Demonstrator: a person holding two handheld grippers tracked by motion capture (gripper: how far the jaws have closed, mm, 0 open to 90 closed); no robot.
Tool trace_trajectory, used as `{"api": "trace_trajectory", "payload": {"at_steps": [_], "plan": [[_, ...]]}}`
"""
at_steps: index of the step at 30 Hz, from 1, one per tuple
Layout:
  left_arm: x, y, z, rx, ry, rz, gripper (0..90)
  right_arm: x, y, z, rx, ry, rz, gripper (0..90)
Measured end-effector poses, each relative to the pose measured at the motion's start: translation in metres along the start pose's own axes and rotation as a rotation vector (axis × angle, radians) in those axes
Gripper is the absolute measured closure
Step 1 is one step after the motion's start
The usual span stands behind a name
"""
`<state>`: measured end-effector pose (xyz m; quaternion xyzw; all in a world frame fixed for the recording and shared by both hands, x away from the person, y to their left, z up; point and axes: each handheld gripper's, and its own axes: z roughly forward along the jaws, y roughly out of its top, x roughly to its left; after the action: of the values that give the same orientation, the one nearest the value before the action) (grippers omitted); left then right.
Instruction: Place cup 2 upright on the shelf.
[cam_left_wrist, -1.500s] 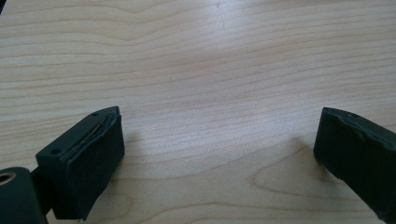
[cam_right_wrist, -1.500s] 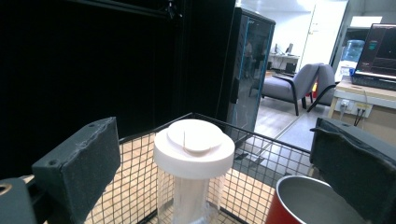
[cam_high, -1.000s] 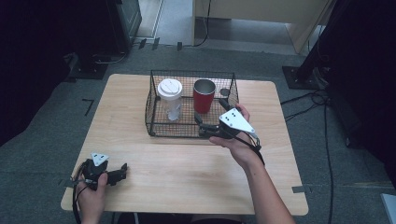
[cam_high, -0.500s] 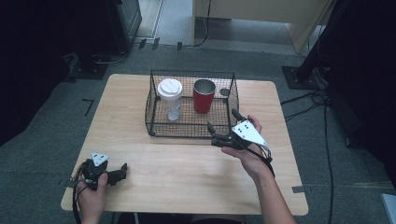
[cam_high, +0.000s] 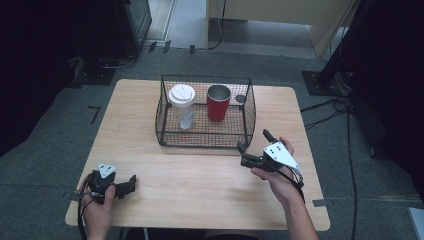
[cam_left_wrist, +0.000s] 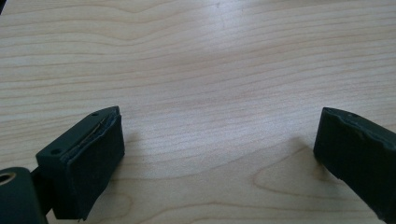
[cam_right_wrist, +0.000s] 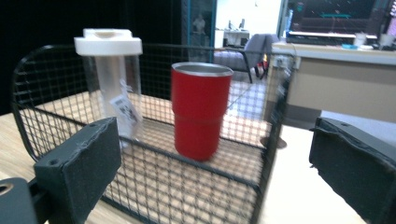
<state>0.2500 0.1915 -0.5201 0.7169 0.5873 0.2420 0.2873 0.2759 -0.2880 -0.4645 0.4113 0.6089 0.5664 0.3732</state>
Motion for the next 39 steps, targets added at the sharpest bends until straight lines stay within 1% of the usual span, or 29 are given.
{"api": "trace_trajectory", "payload": {"at_steps": [4, 5, 7, 14, 16, 19, 21, 23, 24, 27, 28, 29, 30, 31, 32, 33, 34, 35, 39], "plan": [[0.0, 0.0, 0.0, 0.0, 0.0, 0.0, 2.5, -0.01, -0.012, -0.012, 0.019, -0.03, 0.017, 2.5], [0.0, 0.0, 0.0, 0.002, 0.0, 0.002, 2.5, -0.015, -0.02, -0.019, 0.028, -0.049, 0.029, 2.5], [0.0, 0.0, 0.0, 0.002, 0.0, 0.002, 2.5, -0.017, -0.022, -0.021, 0.034, -0.055, 0.031, 2.5], [0.0, 0.0, 0.0, 0.002, 0.0, 0.003, 2.5, -0.034, -0.044, -0.043, 0.076, -0.117, 0.049, 2.7], [0.0, 0.0, 0.0, 0.002, 0.0, 0.002, 2.5, -0.038, -0.05, -0.049, 0.099, -0.135, 0.042, 2.7], [0.0, 0.0, 0.0, 0.002, 0.0, 0.003, 2.5, -0.044, -0.061, -0.058, 0.156, -0.171, 0.008, 3.0], [0.0, 0.0, 0.0, 0.001, -0.002, 0.004, 2.5, -0.047, -0.061, -0.066, 0.154, -0.187, 0.04, 3.3], [0.0, 0.0, 0.0, 0.002, -0.003, 0.004, 2.5, -0.05, -0.061, -0.072, 0.159, -0.215, 0.039, 3.3], [0.0, 0.0, 0.0, 0.002, -0.003, 0.005, 2.5, -0.052, -0.062, -0.074, 0.174, -0.228, 0.04, 3.3], [0.0, 0.0, 0.0, 0.002, -0.002, 0.005, 2.5, -0.057, -0.062, -0.081, 0.247, -0.277, 0.021, 4.2], [0.0, 0.0, 0.0, 0.002, -0.002, 0.005, 2.5, -0.06, -0.062, -0.083, 0.274, -0.291, 0.039, 5.1], [0.0, 0.0, 0.0, 0.003, -0.003, 0.006, 2.5, -0.063, -0.062, -0.084, 0.304, -0.304, 0.068, 6.7], [0.0, 0.0, 0.0, 0.003, -0.003, 0.007, 2.5, -0.071, -0.062, -0.084, 0.373, -0.329, 0.144, 13.4], [0.0, 0.0, 0.0, 0.003, -0.003, 0.007, 2.5, -0.075, -0.062, -0.083, 0.422, -0.343, 0.167, 16.2], [0.0, 0.0, 0.0, 0.003, -0.004, 0.007, 2.5, -0.078, -0.063, -0.082, 0.488, -0.338, 0.182, 15.3], [0.0, 0.0, 0.0, 0.002, -0.004, 0.007, 2.5, -0.08, -0.065, -0.079, 0.564, -0.324, 0.175, 15.0], [0.0, 0.0, 0.0, 0.002, -0.004, 0.007, 2.5, -0.08, -0.065, -0.079, 0.564, -0.324, 0.175, 15.0], [0.0, 0.0, 0.0, 0.003, -0.004, 0.008, 2.5, -0.081, -0.067, -0.075, 0.646, -0.324, 0.155, 11.8], [-0.001, 0.0, 0.0, 0.003, -0.004, 0.008, 2.5, -0.081, -0.067, -0.073, 0.651, -0.328, 0.16, 9.9]]}}
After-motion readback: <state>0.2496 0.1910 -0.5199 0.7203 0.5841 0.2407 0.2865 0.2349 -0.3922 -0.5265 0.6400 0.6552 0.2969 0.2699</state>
